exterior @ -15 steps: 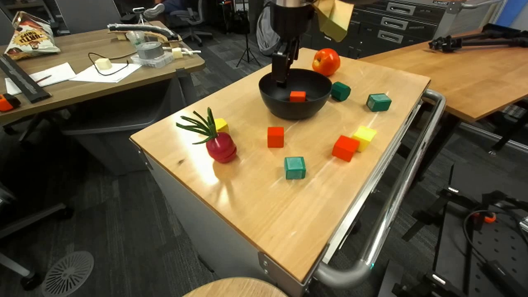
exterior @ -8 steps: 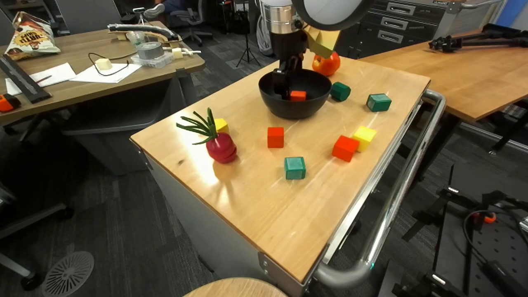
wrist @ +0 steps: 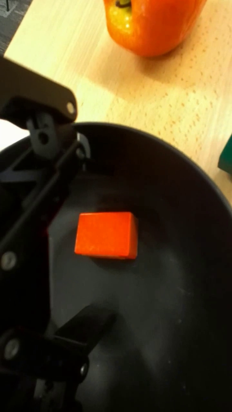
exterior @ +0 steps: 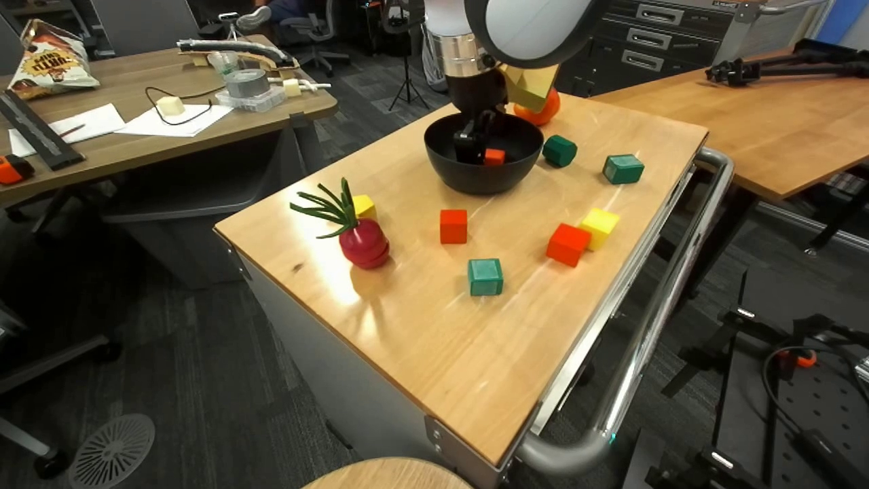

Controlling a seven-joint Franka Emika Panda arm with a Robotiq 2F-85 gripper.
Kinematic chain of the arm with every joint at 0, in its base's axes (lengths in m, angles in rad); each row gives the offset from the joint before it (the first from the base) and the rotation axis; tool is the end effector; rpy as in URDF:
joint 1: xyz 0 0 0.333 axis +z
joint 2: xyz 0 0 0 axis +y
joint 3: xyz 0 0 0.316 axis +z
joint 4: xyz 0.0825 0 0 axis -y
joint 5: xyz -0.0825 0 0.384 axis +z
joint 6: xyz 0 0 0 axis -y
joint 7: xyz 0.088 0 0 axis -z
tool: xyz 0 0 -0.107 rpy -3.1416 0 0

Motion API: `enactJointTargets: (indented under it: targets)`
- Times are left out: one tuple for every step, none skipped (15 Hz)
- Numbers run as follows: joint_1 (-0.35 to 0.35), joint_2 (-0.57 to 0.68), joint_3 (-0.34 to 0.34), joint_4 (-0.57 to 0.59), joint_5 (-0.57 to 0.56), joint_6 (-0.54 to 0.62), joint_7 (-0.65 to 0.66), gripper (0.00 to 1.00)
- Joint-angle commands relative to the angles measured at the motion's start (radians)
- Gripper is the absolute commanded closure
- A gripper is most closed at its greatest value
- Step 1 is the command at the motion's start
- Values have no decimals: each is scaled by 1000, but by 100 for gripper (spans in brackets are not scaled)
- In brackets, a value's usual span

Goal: Move the apple to the other side of the bowl and take all the items out of the bowl

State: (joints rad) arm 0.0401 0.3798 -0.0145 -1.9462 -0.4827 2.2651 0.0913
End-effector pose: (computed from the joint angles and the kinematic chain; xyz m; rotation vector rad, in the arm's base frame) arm 0.6134 0.0040 0.2828 2.7498 0.3581 -0.0542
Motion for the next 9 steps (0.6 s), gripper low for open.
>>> enactJointTargets:
  targets:
    - [38,12,-15,29,-9,-49,6,8]
    - [41,15,-15,30,-7,-54,7,25]
    - [43,16,-15,31,-6,-57,9,34]
    - [45,16,-14,31,-3,-57,9,42]
    - [45,15,-13,32,2,-58,8,51]
    - [43,17,-13,38,9,-62,8,58]
    - [39,18,-12,46,19,-70,4,64]
    - [36,18,-13,50,22,-72,7,73]
    - [36,17,-16,53,20,-73,10,79]
